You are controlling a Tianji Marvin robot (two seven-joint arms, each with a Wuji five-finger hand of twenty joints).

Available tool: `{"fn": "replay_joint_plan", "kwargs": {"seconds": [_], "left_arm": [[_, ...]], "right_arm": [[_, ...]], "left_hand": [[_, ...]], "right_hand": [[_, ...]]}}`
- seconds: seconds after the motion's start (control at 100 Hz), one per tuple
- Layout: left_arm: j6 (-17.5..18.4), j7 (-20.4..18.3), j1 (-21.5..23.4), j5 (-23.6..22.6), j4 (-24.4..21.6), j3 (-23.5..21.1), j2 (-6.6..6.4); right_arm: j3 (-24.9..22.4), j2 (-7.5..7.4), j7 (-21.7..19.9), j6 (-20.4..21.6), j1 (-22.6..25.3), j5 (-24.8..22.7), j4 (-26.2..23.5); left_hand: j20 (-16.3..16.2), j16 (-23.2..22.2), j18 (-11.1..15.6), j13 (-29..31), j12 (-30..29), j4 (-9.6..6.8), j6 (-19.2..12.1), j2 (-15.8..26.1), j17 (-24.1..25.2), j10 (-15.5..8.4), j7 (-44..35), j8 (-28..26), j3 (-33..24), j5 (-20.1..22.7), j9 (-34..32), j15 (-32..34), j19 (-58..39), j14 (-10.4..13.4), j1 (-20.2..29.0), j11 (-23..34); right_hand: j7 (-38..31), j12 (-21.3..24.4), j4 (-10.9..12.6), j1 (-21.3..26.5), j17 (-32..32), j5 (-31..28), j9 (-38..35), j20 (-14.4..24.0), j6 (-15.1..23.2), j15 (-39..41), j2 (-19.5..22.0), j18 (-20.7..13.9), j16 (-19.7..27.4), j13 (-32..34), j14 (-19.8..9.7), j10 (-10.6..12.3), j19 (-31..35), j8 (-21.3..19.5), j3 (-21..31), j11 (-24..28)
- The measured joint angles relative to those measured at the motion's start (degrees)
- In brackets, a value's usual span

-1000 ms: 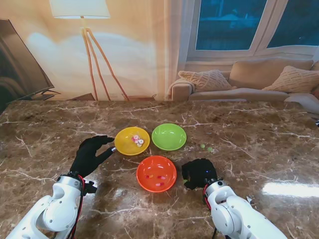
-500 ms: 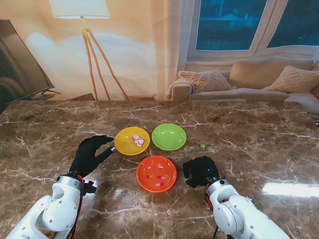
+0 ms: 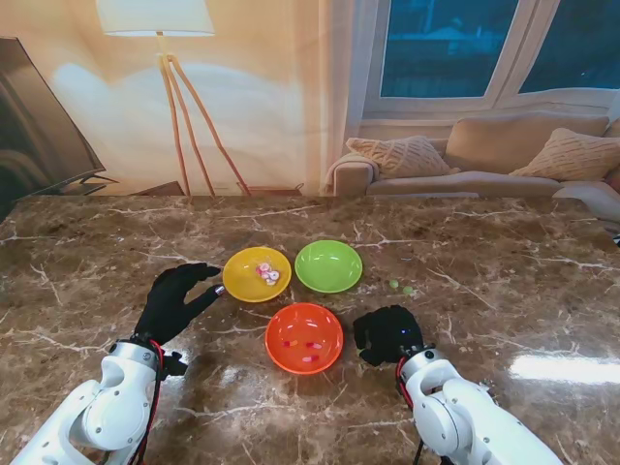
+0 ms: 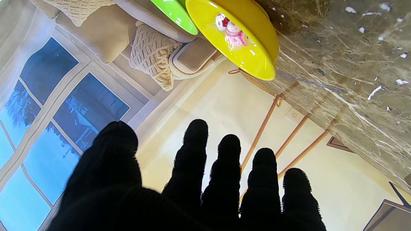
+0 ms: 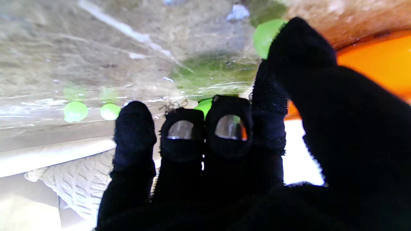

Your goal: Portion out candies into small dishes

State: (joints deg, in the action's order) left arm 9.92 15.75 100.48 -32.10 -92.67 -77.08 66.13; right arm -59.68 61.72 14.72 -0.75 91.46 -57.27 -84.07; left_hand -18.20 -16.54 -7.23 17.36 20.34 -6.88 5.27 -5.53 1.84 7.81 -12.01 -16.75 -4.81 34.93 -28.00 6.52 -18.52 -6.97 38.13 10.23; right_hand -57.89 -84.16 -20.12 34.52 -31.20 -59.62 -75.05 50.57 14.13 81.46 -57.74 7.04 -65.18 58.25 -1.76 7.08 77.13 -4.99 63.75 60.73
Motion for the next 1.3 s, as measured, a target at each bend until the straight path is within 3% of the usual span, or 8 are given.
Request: {"fn": "replay_joint_plan", "kwargs": {"seconds": [0.26,0.7,1.3], "left_arm": [[0.0,-0.1,0.0,0.0,0.0,0.0,0.0],[0.0,-0.4,0.0,0.1,0.0,-0.1,-0.02],[0.0,-0.6,0.0,0.2,0.0,-0.1,-0.03]], "right_arm": [[0.2,-0.05,-1.0,0.2,-0.3,0.4,0.0],[1.2,-0.12,-1.9,-0.1,-1.4,1.1,1.0],[2.3,-0.11,-2.2,-0.6,-3.0,1.3,2.5]], "left_hand": [[0.0,0.0,0.0,0.0,0.0,0.0,0.0,0.0,0.0,0.0,0.0,0.0,0.0,0.0,0.0,0.0,0.0,0.0,0.0,0.0],[0.0,0.0,0.0,0.0,0.0,0.0,0.0,0.0,0.0,0.0,0.0,0.0,0.0,0.0,0.0,0.0,0.0,0.0,0.0,0.0],[-0.1,0.0,0.0,0.0,0.0,0.0,0.0,0.0,0.0,0.0,0.0,0.0,0.0,0.0,0.0,0.0,0.0,0.0,0.0,0.0]], "right_hand": [[0.0,0.0,0.3,0.1,0.0,1.9,0.0,0.0,-1.0,-0.6,-0.8,0.0,0.0,0.0,0.0,0.0,-0.1,3.4,0.0,-1.4],[8.4,0.7,0.3,0.2,0.2,3.6,0.1,-0.6,-2.5,-1.3,-1.3,0.0,0.0,0.0,0.0,0.0,-0.2,5.4,1.4,-2.1],[4.2,1.2,0.0,-0.7,0.7,4.2,0.2,-1.2,-1.6,-1.3,0.5,0.0,0.0,-0.1,0.0,0.1,-0.2,6.0,1.2,-2.1]]}}
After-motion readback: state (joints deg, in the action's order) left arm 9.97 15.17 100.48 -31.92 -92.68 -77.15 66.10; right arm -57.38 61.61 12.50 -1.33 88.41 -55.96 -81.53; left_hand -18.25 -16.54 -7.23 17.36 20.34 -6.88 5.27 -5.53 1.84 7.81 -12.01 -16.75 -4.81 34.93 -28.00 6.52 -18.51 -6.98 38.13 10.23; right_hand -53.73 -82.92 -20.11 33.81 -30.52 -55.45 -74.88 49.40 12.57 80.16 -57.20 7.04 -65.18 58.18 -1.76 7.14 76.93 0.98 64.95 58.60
